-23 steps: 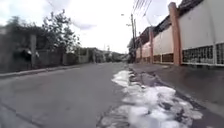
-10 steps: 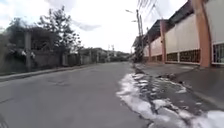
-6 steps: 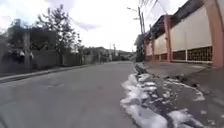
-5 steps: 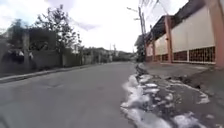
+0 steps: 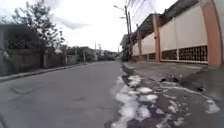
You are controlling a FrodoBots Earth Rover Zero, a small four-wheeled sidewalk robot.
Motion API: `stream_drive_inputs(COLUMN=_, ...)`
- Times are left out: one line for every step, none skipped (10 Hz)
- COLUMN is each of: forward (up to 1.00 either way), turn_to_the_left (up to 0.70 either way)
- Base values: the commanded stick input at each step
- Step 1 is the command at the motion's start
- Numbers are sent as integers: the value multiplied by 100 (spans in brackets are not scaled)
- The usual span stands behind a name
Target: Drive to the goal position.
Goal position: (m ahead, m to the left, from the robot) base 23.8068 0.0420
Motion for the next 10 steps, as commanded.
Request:
stream_drive_inputs(forward=100, turn_to_the_left=0)
stream_drive_inputs(forward=100, turn_to_the_left=0)
stream_drive_inputs(forward=100, turn_to_the_left=0)
stream_drive_inputs(forward=100, turn_to_the_left=0)
stream_drive_inputs(forward=100, turn_to_the_left=0)
stream_drive_inputs(forward=100, turn_to_the_left=0)
stream_drive_inputs(forward=100, turn_to_the_left=0)
stream_drive_inputs(forward=100, turn_to_the_left=0)
stream_drive_inputs(forward=100, turn_to_the_left=0)
stream_drive_inputs(forward=100, turn_to_the_left=0)
